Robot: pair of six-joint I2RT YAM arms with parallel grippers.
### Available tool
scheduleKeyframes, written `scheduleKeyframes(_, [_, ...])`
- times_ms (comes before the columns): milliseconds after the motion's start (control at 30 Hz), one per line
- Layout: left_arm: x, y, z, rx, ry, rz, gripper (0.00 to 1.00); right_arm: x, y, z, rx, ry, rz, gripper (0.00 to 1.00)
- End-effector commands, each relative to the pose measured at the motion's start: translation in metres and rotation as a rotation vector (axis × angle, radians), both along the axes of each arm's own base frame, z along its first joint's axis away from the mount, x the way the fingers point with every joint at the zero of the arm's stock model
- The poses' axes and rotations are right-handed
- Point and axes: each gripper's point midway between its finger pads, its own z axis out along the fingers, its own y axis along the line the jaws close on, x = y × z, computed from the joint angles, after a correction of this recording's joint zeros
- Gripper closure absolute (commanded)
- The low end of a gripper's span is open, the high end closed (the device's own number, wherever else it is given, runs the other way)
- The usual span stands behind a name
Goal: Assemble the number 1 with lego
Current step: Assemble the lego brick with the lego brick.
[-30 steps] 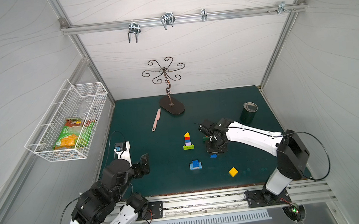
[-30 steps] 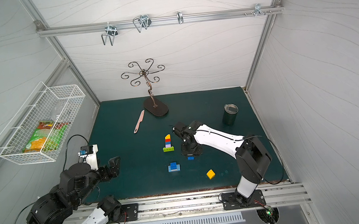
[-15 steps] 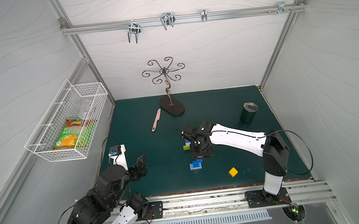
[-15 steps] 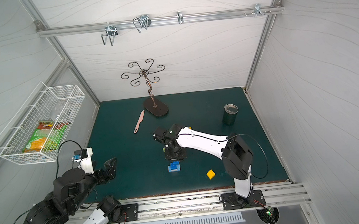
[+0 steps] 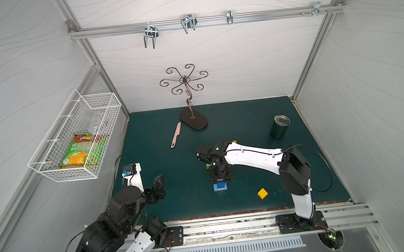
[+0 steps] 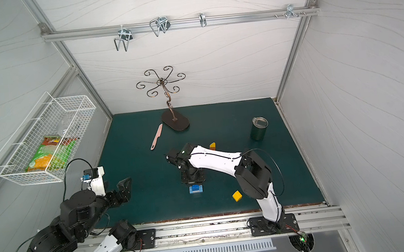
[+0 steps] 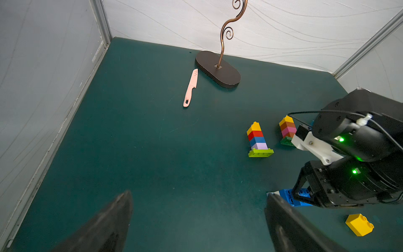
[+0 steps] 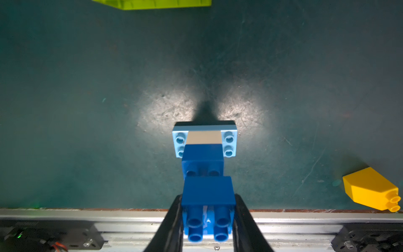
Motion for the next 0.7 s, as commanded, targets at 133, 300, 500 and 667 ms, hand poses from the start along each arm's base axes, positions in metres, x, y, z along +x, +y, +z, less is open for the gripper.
scheduleKeyframes(133, [0.004,-0.003,0.014,-0.04,-0.061,-0.004,0.0,0.001,-0.007,-0.007,-0.037,0.028,-0.021,1.0])
scheduleKeyframes(300, [0.004,-0.004,0.015,-0.04,-0.062,-0.005,0.0,0.001,-0.002,-0.012,-0.03,0.038,-0.012,1.0])
scheduleKeyframes(500, [0.004,-0.003,0.015,-0.042,-0.064,-0.005,0.0,0.004,0.0,-0.019,-0.041,0.04,0.001,1.0])
scheduleKeyframes(667, [0.004,-0.003,0.015,-0.041,-0.065,-0.007,0.0,0.007,-0.003,-0.023,-0.053,0.039,0.0,1.0])
